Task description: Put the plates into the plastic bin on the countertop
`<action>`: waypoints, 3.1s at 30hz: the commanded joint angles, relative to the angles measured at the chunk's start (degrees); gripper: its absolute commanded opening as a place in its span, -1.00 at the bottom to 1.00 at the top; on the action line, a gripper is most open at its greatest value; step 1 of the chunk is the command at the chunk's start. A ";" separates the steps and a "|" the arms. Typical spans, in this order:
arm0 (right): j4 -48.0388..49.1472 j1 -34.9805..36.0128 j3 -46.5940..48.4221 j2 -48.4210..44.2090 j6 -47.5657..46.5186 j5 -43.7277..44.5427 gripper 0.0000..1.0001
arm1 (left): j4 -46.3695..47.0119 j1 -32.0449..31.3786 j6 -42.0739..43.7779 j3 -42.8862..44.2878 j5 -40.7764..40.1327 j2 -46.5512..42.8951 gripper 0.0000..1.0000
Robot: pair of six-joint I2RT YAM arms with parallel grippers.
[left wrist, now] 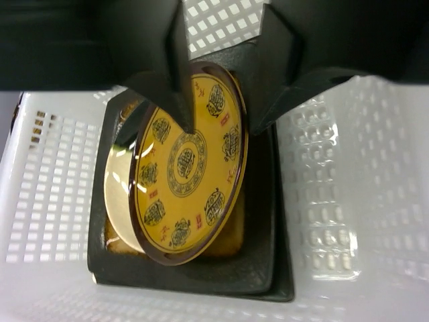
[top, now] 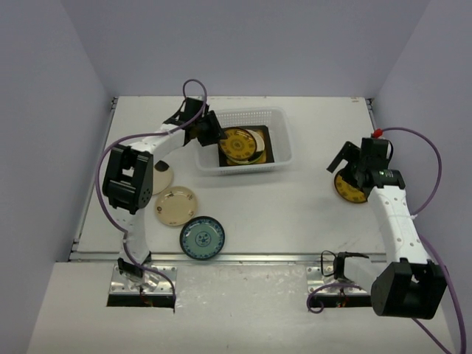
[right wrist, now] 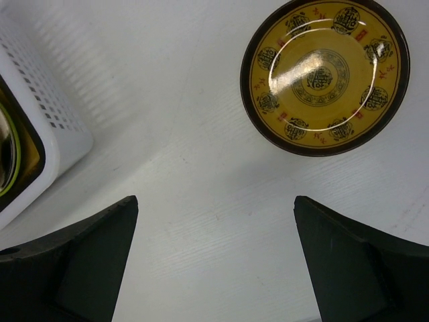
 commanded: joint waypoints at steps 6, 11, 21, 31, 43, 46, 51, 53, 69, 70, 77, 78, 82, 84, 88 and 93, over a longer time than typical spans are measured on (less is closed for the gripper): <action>2.57 -1.57 0.03 2.46 1.64 -0.19 0.97 | 1.53 -4.82 1.29 2.87 -0.93 0.21 0.23; -0.12 -1.83 1.27 4.59 5.63 4.39 0.97 | -0.87 -5.22 2.20 2.35 -5.84 -3.04 1.00; 0.07 -6.84 -3.31 7.84 28.02 10.47 0.98 | -10.25 -13.63 6.04 -6.63 -22.05 -31.97 1.00; 17.67 -15.98 -22.23 4.43 43.35 -1.45 0.97 | -24.35 -13.69 16.61 -18.52 -30.37 -52.58 1.00; 31.48 -17.50 -35.32 3.40 56.14 -0.23 0.88 | -13.89 -13.60 16.44 -39.10 -29.19 -62.50 1.00; 31.56 -17.71 -35.70 5.68 57.65 0.01 0.84 | -13.39 -13.65 16.52 -39.52 -29.78 -63.53 1.00; 31.56 -18.40 -35.72 10.31 58.94 0.83 0.80 | -12.74 -13.60 16.57 -40.11 -29.74 -65.94 1.00; 31.56 -18.93 -35.19 11.92 58.82 -0.22 0.76 | -12.64 -13.60 16.64 -40.16 -29.67 -66.30 1.00; 41.33 -20.03 -38.08 16.78 59.04 -5.42 -0.62 | -12.26 -13.33 16.73 -40.38 -29.63 -67.20 1.00; 42.30 -20.03 -38.31 16.69 58.99 -6.00 -0.73 | -12.30 -13.32 16.72 -40.38 -29.70 -67.23 1.00; 42.94 -20.02 -36.00 13.43 55.72 -9.61 -1.00 | -12.30 -13.23 16.73 -40.38 -29.85 -66.68 1.00; 42.70 -19.97 -34.98 11.88 54.95 -10.44 -1.00 | -12.30 -13.19 16.73 -40.38 -29.85 -66.53 1.00; 41.40 -19.94 -30.40 5.77 53.62 -13.87 -1.00 | -12.46 -12.82 16.73 -40.29 -30.02 -66.19 1.00; 40.40 -19.94 -27.94 2.83 53.29 -15.15 -1.00 | -12.47 -12.50 16.65 -40.29 -30.10 -66.10 1.00; 38.71 -19.57 -23.21 -0.37 52.19 -17.84 -1.00 | -12.47 -11.94 16.64 -40.29 -30.28 -66.01 1.00; 35.07 -13.27 -16.49 0.38 48.49 -22.73 -1.00 | -12.47 -11.33 16.49 -40.20 -30.35 -65.92 1.00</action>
